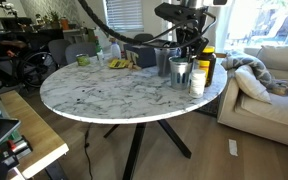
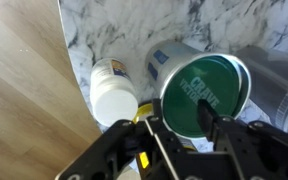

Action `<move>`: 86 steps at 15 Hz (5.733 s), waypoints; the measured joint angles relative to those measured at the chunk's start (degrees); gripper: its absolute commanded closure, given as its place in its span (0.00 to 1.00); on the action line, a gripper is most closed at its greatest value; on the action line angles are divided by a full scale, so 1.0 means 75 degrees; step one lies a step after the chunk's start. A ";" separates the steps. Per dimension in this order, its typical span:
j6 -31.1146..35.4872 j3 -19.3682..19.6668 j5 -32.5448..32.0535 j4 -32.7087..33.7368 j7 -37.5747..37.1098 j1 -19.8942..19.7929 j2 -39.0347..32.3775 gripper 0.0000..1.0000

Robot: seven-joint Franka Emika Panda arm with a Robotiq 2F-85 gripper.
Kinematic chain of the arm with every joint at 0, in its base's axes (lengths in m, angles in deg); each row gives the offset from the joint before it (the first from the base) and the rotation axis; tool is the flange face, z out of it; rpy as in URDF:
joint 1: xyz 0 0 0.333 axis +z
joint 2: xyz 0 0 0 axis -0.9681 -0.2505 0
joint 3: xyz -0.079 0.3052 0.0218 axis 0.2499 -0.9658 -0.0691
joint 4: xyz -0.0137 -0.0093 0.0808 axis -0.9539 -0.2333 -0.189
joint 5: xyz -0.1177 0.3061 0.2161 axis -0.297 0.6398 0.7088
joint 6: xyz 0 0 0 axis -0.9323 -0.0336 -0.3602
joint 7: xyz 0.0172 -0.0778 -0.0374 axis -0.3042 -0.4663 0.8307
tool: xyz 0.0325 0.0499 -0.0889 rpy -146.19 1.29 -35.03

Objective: Remove the green lid from the silver cup

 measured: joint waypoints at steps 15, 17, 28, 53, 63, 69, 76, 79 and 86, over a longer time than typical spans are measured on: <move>0.0170 -0.0343 0.0115 -0.0008 0.0545 -0.0043 0.0253 0.75; 0.0220 -0.0364 0.0112 -0.0013 0.0545 -0.0036 0.0239 0.90; -0.0041 -0.0293 -0.0678 -0.0016 -0.0047 0.0176 -0.0152 1.00; -0.1035 -0.0333 -0.0075 0.0131 -0.0024 -0.0011 0.0169 1.00; -0.0725 -0.0277 -0.0178 0.0240 -0.0381 0.0088 -0.0327 1.00; 0.0213 0.0011 -0.0667 0.0250 -0.1426 0.0397 -0.0502 1.00; 0.0108 -0.0010 -0.0698 0.0308 -0.1551 0.0420 -0.0468 1.00; 0.0108 -0.0035 -0.0678 0.0302 -0.1493 0.0415 -0.0256 1.00; -0.0371 -0.0131 -0.0442 0.0119 -0.0951 0.0365 0.0345 1.00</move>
